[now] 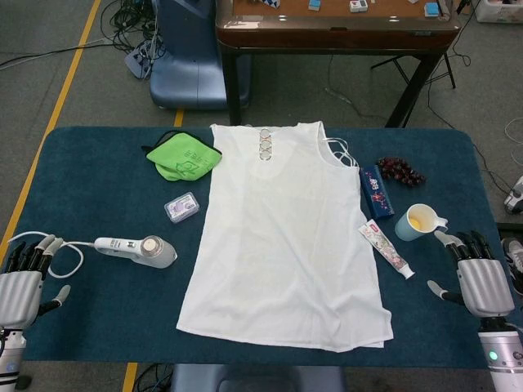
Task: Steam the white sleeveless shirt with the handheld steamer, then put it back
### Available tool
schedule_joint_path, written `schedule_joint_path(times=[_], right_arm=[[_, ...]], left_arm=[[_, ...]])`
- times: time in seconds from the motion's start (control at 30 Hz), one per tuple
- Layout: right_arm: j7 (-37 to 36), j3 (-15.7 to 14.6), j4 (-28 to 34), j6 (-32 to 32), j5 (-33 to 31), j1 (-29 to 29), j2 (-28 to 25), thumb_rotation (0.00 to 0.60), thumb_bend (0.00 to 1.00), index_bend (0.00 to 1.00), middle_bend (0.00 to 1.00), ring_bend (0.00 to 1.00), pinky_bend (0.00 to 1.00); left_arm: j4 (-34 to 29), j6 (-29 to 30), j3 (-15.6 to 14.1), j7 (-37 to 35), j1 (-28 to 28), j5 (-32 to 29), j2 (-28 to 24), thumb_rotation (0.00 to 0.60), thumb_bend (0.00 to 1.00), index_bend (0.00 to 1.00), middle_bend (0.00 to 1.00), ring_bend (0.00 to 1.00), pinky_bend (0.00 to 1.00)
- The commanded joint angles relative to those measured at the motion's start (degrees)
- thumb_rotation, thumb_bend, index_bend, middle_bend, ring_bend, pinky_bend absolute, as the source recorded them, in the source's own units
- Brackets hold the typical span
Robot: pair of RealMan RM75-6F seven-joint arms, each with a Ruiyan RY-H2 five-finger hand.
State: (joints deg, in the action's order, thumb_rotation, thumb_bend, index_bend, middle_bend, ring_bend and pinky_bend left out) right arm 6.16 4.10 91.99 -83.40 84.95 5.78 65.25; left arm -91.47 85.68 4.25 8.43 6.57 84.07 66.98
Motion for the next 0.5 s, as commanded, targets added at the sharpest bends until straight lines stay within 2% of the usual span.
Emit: schedule_joint_path(times=[0.03,0.27,0.5], right_arm=[[-0.17,0.12,-0.01,0.01,-0.14,0.03,-0.10,0.600,0.02,0.17,0.25,0.15,0.10],[-0.60,1.83,1.52,-0.77,0.67,1.10,-2.61,0.600,0.02,0.17,0.25,0.15,0.10],[2.70,4.86,4.32,-0.99,0.41,3.25,-6.04,0.600,0.02,0.17,0.25,0.15,0.10]], left_arm=[[0.02,-0.10,-0.01,-0.04,0.04,-0.05,-0.01,0.600,0.22,0.11,0.11,0.10,0.03],[0.61,-2.10,0.22,-0.51,1.22,-0.35,-0.33,0.600,0.22,0.11,0.11,0.10,0.03],[1.57,-8.10,1.39,-0.30,5.28,-1.45,-1.01,0.600,0.22,0.11,0.11,0.10,0.03]])
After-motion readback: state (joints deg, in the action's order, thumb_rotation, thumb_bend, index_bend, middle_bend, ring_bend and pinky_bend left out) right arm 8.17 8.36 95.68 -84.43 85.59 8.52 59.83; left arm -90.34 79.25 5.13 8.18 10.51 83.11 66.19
